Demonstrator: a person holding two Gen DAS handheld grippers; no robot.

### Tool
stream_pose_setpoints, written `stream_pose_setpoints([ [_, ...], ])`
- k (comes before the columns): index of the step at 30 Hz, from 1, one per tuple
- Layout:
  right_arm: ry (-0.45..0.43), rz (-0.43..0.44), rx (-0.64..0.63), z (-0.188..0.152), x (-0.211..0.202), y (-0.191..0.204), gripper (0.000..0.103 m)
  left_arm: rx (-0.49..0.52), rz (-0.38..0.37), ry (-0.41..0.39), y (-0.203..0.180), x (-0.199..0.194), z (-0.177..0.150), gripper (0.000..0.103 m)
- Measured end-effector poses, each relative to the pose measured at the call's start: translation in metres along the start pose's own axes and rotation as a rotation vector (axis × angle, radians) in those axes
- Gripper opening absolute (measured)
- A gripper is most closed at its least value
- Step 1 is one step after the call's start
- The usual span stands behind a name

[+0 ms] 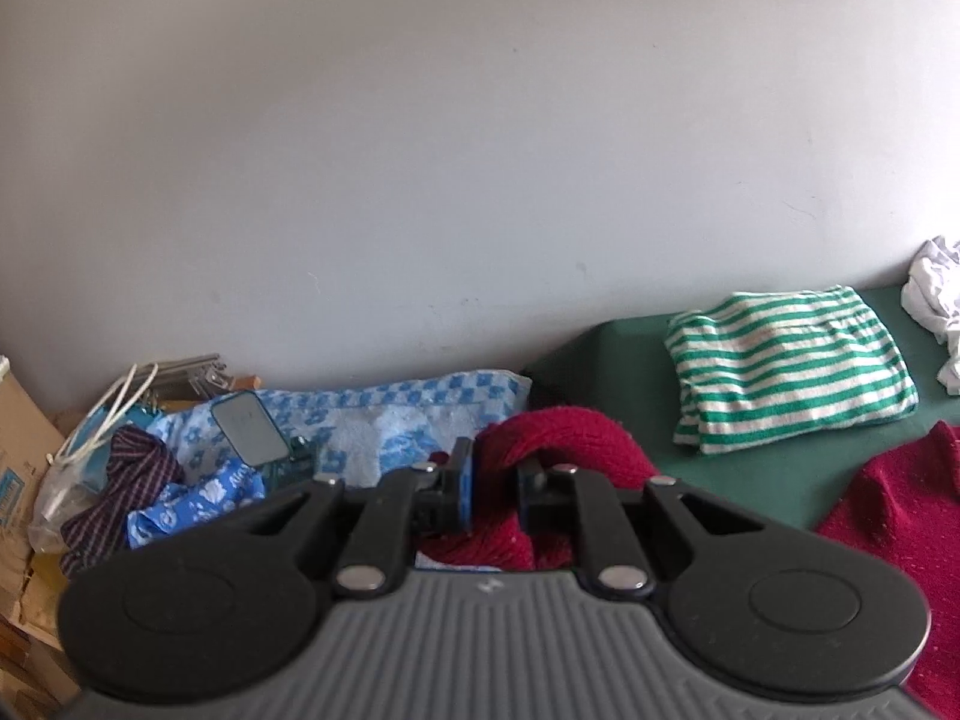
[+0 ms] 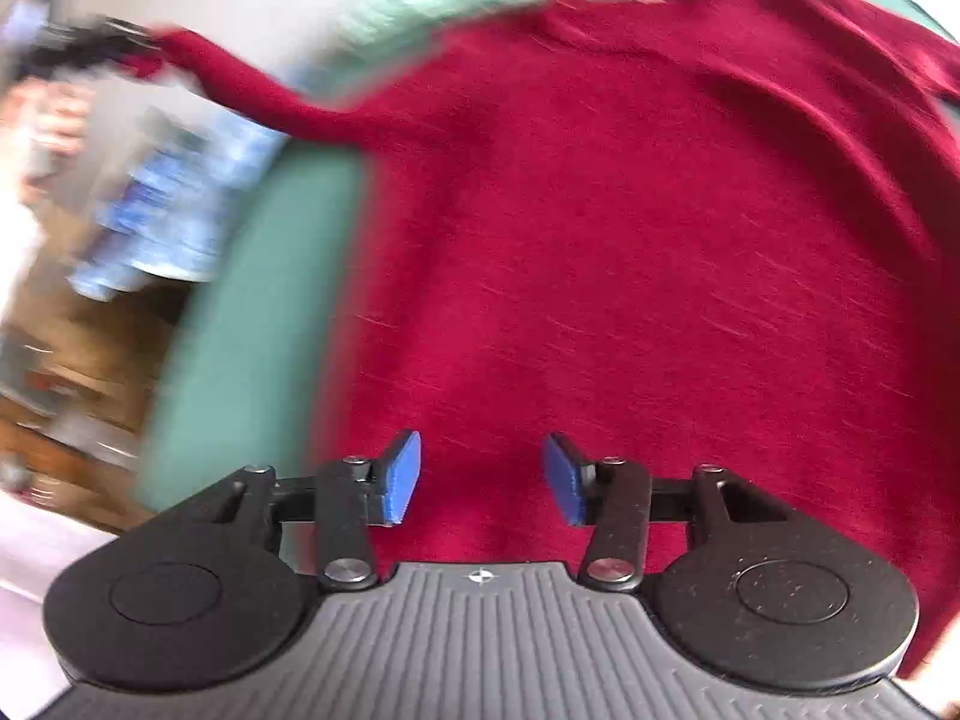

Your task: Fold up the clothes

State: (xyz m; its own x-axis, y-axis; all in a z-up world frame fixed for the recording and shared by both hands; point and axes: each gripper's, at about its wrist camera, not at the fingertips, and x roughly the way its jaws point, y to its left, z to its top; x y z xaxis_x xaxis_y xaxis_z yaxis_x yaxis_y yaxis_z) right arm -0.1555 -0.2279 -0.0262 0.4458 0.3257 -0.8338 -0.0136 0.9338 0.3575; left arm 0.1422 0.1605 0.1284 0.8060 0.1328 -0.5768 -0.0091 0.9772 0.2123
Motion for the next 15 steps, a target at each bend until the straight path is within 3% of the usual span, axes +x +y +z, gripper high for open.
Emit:
stream_pose_setpoints([
  [2, 0.032, 0.037, 0.010, 0.001, -0.006, -0.007, 0.037, 0.004, -0.004, -0.001, -0.005, -0.003, -0.002, 0.019],
  [4, -0.007, -0.003, -0.004, 0.003, -0.018, -0.011, 0.038, 0.010, -0.008, -0.003, -0.012, -0.008, -0.005, 0.019],
  [8, -0.141, -0.392, 0.037, 0.003, -0.040, -0.054, 0.045, 0.027, -0.012, -0.008, -0.029, -0.020, -0.012, 0.019],
  [11, -0.158, -0.531, 0.076, -0.006, -0.049, -0.099, 0.047, 0.038, -0.010, 0.000, -0.046, -0.032, -0.019, 0.020],
  [15, -0.128, -0.489, 0.046, -0.012, -0.046, -0.126, 0.052, 0.051, 0.010, 0.014, -0.075, -0.048, -0.028, 0.020],
])
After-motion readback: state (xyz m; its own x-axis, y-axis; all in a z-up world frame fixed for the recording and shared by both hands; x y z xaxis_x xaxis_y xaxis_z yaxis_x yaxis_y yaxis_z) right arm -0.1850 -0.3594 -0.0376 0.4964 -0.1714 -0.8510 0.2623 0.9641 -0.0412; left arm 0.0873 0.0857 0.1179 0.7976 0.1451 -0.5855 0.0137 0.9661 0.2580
